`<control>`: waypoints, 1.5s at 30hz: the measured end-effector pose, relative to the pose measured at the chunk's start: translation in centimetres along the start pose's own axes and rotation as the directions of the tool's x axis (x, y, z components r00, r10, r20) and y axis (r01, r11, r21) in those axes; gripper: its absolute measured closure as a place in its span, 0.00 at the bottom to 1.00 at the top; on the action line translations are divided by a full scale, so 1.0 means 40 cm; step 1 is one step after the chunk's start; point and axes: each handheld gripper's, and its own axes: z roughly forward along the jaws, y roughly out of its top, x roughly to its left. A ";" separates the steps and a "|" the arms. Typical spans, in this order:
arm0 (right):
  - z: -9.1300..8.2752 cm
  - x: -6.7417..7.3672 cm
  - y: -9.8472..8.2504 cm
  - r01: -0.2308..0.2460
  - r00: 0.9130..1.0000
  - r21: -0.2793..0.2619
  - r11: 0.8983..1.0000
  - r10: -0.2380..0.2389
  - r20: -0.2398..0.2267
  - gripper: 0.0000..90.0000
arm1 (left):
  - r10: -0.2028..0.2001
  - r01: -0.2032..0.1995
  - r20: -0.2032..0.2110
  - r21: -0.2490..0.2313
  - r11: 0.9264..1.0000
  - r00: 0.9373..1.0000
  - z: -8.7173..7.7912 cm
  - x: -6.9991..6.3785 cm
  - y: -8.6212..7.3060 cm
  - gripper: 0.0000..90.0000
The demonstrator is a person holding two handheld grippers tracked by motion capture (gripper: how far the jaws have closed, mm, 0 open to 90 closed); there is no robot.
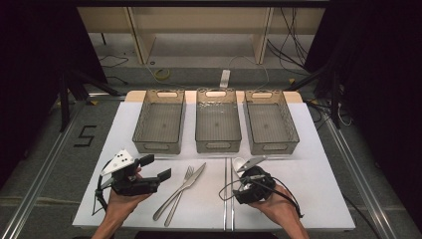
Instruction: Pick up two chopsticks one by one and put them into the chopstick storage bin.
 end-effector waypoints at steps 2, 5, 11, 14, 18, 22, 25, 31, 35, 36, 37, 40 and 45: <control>0.006 0.005 0.004 0.008 1.000 0.013 1.000 -0.008 -0.009 0.43 | 0.002 -0.002 0.000 0.002 1.000 1.000 0.000 -0.001 0.000 0.17; 0.031 0.021 0.015 0.028 0.999 0.068 0.997 -0.026 -0.032 0.48 | 0.000 0.000 0.000 0.002 1.000 1.000 0.000 -0.001 0.000 0.17; 0.062 0.024 0.023 0.029 0.998 0.117 0.993 -0.023 -0.058 0.54 | -0.001 0.001 0.002 0.001 1.000 1.000 0.000 0.000 0.000 0.17; 0.071 0.026 0.028 0.031 0.998 0.140 0.990 -0.023 -0.060 0.56 | 0.001 -0.001 0.004 -0.001 1.000 1.000 0.000 0.000 0.000 0.17; 0.081 0.031 0.033 0.039 0.998 0.157 0.987 -0.031 -0.057 0.59 | -0.003 0.003 0.005 -0.002 1.000 1.000 0.000 0.000 0.000 0.17; 0.091 0.032 0.036 0.042 0.997 0.171 0.984 -0.031 -0.065 0.60 | 0.003 -0.003 0.003 0.000 1.000 1.000 0.000 0.000 0.000 0.17; 0.096 0.033 0.038 0.043 0.997 0.184 0.982 -0.031 -0.069 0.60 | -0.001 0.001 0.000 -0.001 1.000 1.000 0.000 0.001 0.000 0.17; 0.111 0.038 0.040 0.062 0.997 0.211 0.975 -0.049 -0.065 0.64 | 0.002 -0.002 0.003 -0.004 1.000 1.000 -0.001 0.001 0.001 0.17; 0.113 0.039 0.040 0.065 0.997 0.216 0.974 -0.055 -0.056 0.65 | -0.001 0.001 0.003 -0.001 1.000 1.000 0.000 0.002 0.001 0.17; 0.113 0.039 0.040 0.065 0.997 0.216 0.974 -0.055 -0.056 0.65 | -0.001 0.001 0.003 -0.001 1.000 1.000 0.000 0.002 0.001 0.17; 0.113 0.041 0.042 0.070 0.997 0.220 0.973 -0.060 -0.052 0.66 | -0.002 0.002 0.003 0.001 1.000 1.000 0.000 0.002 0.000 0.17; 0.113 0.043 0.043 0.075 0.997 0.222 0.972 -0.065 -0.050 0.66 | -0.001 0.001 0.003 -0.001 1.000 1.000 -0.001 0.002 0.001 0.17; 0.113 0.044 0.048 0.077 0.996 0.233 0.969 -0.066 -0.052 0.66 | -0.004 0.004 0.006 -0.003 1.000 1.000 -0.001 0.002 0.001 0.17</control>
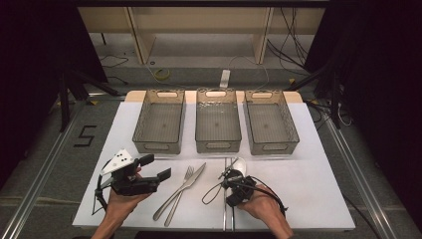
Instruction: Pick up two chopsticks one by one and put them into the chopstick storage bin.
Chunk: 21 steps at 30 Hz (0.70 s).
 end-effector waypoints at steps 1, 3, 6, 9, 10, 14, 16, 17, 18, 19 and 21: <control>0.001 0.001 0.001 -0.004 1.000 0.001 1.000 0.004 0.004 0.65 | 0.002 -0.002 0.001 0.001 1.000 1.000 0.000 0.000 0.000 0.17; 0.003 0.001 0.001 -0.004 1.000 0.004 1.000 0.004 0.011 0.64 | 0.002 -0.002 0.002 -0.002 1.000 1.000 -0.001 0.000 0.001 0.17; 0.003 0.002 0.000 -0.005 1.000 0.000 1.000 0.005 0.015 0.64 | 0.003 -0.003 0.002 -0.005 1.000 1.000 -0.002 0.000 0.001 0.17; 0.002 0.005 0.000 0.003 1.000 0.001 1.000 -0.003 0.020 0.65 | 0.002 -0.002 0.002 -0.004 1.000 1.000 -0.002 0.000 0.001 0.17; 0.002 0.005 0.000 0.003 1.000 0.001 1.000 -0.003 0.020 0.65 | 0.002 -0.002 0.002 -0.004 1.000 1.000 -0.002 0.000 0.001 0.17; 0.000 0.009 -0.001 0.019 0.999 -0.001 1.000 -0.019 0.026 0.69 | 0.003 -0.003 0.002 -0.008 1.000 1.000 -0.002 -0.001 0.001 0.17; 0.000 0.010 -0.002 0.022 0.999 -0.007 1.000 -0.022 0.026 0.70 | 0.004 -0.004 0.003 -0.010 1.000 1.000 -0.003 -0.001 0.001 0.17; -0.001 0.010 -0.002 0.026 0.999 -0.007 1.000 -0.026 0.028 0.71 | 0.004 -0.004 0.004 -0.010 1.000 1.000 -0.003 -0.001 0.001 0.17; -0.002 0.011 -0.001 0.030 0.999 -0.010 0.999 -0.030 0.026 0.76 | 0.004 -0.004 0.004 -0.010 1.000 1.000 -0.003 -0.001 0.001 0.17; -0.005 0.011 0.000 0.037 0.999 -0.014 0.999 -0.037 0.018 0.79 | 0.003 -0.003 0.004 -0.009 1.000 1.000 -0.003 -0.001 0.000 0.17; -0.008 0.010 0.002 0.043 0.999 -0.009 0.999 -0.042 0.010 0.81 | 0.003 -0.003 0.004 -0.008 1.000 1.000 -0.002 -0.001 0.000 0.17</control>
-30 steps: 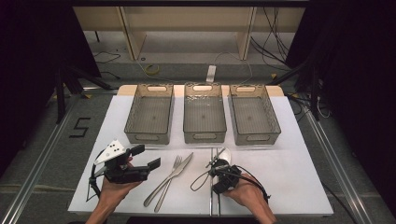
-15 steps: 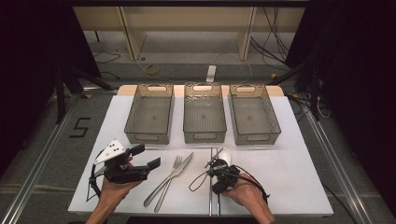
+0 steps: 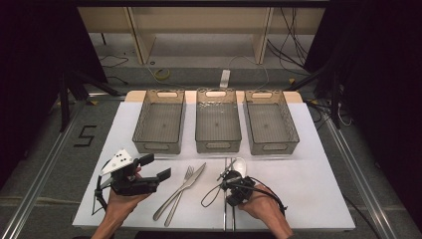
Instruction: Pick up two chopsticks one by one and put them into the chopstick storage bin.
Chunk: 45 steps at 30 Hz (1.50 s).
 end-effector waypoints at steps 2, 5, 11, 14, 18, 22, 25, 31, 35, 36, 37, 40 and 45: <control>-0.001 -0.002 0.002 -0.005 1.000 0.005 1.000 0.005 -0.009 0.81 | 0.000 0.000 0.001 0.000 1.000 1.000 0.000 0.000 0.000 0.17; 0.006 0.006 0.005 0.002 1.000 0.030 1.000 -0.002 0.025 0.71 | 0.000 0.000 0.001 0.000 1.000 1.000 0.000 0.000 0.000 0.17; 0.011 0.000 0.003 -0.028 0.999 0.029 0.999 0.027 0.029 0.65 | 0.001 -0.001 0.002 0.000 1.000 1.000 0.000 0.000 0.001 0.17; 0.011 0.002 0.002 -0.021 0.999 0.026 0.999 0.020 0.034 0.65 | 0.003 -0.003 0.001 0.001 1.000 1.000 0.000 0.000 0.001 0.17; 0.008 0.007 0.000 -0.003 1.000 0.037 0.999 0.002 0.023 0.64 | 0.003 -0.003 0.001 0.001 1.000 1.000 0.001 0.000 0.001 0.17; 0.008 0.011 0.001 0.010 1.000 0.044 0.999 -0.011 0.028 0.64 | 0.003 -0.003 0.001 0.002 1.000 1.000 0.001 0.000 0.001 0.17; 0.007 0.012 0.000 0.012 1.000 0.041 0.999 -0.013 0.028 0.66 | 0.002 -0.002 0.001 -0.001 1.000 1.000 -0.001 0.000 0.001 0.17; 0.007 0.014 0.006 0.027 0.998 0.050 0.998 -0.030 0.049 0.69 | 0.002 -0.002 0.004 -0.001 1.000 1.000 -0.003 0.001 0.000 0.17; 0.007 0.014 0.005 0.019 0.999 0.065 0.998 -0.021 0.042 0.65 | 0.003 -0.003 0.004 0.000 1.000 1.000 -0.001 0.000 0.000 0.17; 0.006 0.011 0.002 0.020 0.999 0.074 0.997 -0.022 0.027 0.62 | 0.003 -0.003 0.003 0.001 1.000 1.000 0.000 0.000 0.001 0.17; 0.008 0.008 -0.001 0.001 1.000 0.076 0.997 -0.002 0.011 0.61 | 0.004 -0.004 0.003 0.001 1.000 1.000 0.000 0.000 0.001 0.17; 0.009 0.001 -0.005 -0.010 1.000 0.066 0.998 0.010 -0.008 0.61 | 0.004 -0.004 0.005 0.004 1.000 1.000 0.002 0.001 0.001 0.17; 0.009 0.004 -0.003 0.006 1.000 0.073 0.997 -0.005 -0.014 0.65 | 0.006 -0.006 0.005 0.005 1.000 1.000 0.002 0.000 0.002 0.17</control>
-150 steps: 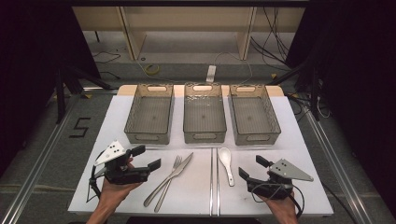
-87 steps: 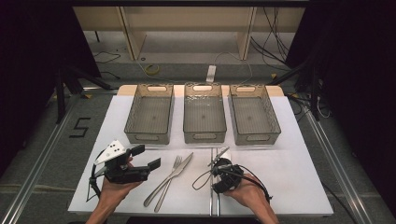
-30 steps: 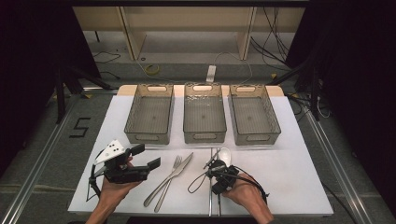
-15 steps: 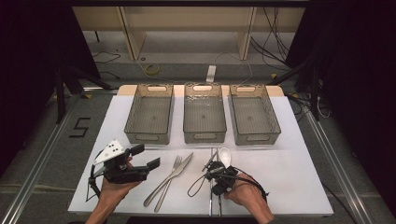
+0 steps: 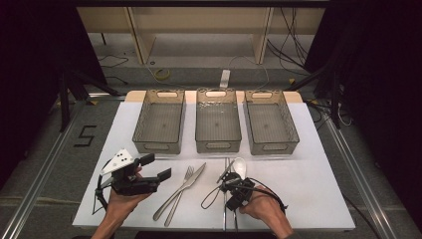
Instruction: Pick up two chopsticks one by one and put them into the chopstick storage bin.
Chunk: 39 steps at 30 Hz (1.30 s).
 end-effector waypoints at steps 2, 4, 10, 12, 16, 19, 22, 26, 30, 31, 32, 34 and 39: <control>0.000 0.000 0.001 0.002 1.000 0.005 1.000 -0.002 -0.001 0.66 | -0.001 0.001 0.000 0.000 1.000 1.000 0.000 0.000 0.000 0.17; 0.000 0.000 0.002 0.004 1.000 0.005 1.000 -0.004 -0.003 0.67 | -0.001 0.001 -0.001 -0.001 1.000 1.000 -0.001 -0.001 0.000 0.17; -0.002 -0.005 0.000 -0.002 1.000 0.000 1.000 0.002 -0.015 0.74 | 0.001 -0.001 0.002 0.000 1.000 1.000 -0.001 -0.001 0.000 0.17; -0.002 -0.009 -0.001 -0.001 1.000 -0.004 1.000 0.001 -0.019 0.75 | 0.003 -0.003 0.003 0.001 1.000 1.000 0.000 -0.001 0.000 0.17; -0.004 -0.021 -0.003 -0.015 1.000 -0.008 1.000 0.015 -0.025 0.83 | 0.002 -0.002 0.002 0.001 1.000 1.000 0.001 -0.001 0.000 0.17; -0.004 -0.024 -0.003 -0.025 0.999 -0.007 1.000 0.024 -0.027 0.86 | 0.002 -0.002 0.002 0.001 1.000 1.000 0.002 -0.001 0.000 0.17; -0.004 -0.026 -0.004 -0.027 0.999 -0.009 1.000 0.026 -0.020 0.89 | 0.006 -0.006 0.003 0.004 1.000 1.000 0.002 -0.002 0.000 0.17; -0.004 -0.028 -0.005 -0.037 0.999 -0.012 0.999 0.037 -0.010 0.94 | 0.008 -0.008 0.003 0.004 1.000 1.000 0.002 -0.002 0.001 0.17; -0.004 -0.028 -0.005 -0.037 0.999 -0.013 0.999 0.037 -0.010 0.95 | 0.008 -0.008 0.003 0.004 1.000 1.000 0.002 -0.002 0.001 0.17; -0.004 -0.028 -0.005 -0.037 0.999 -0.013 0.999 0.037 -0.010 0.95 | 0.009 -0.009 0.003 0.004 1.000 1.000 0.002 -0.002 0.001 0.17; -0.004 -0.030 -0.006 -0.032 0.999 -0.017 0.999 0.032 -0.012 0.95 | 0.009 -0.009 0.003 0.003 1.000 1.000 0.002 -0.002 0.001 0.17; -0.006 -0.032 -0.008 -0.033 0.999 -0.020 0.999 0.033 -0.020 0.95 | 0.006 -0.006 0.003 0.000 1.000 1.000 0.003 -0.003 0.001 0.17; -0.022 -0.041 -0.016 -0.026 1.000 -0.030 0.999 0.025 -0.019 0.95 | 0.010 -0.010 0.003 0.002 1.000 1.000 0.004 -0.003 0.002 0.17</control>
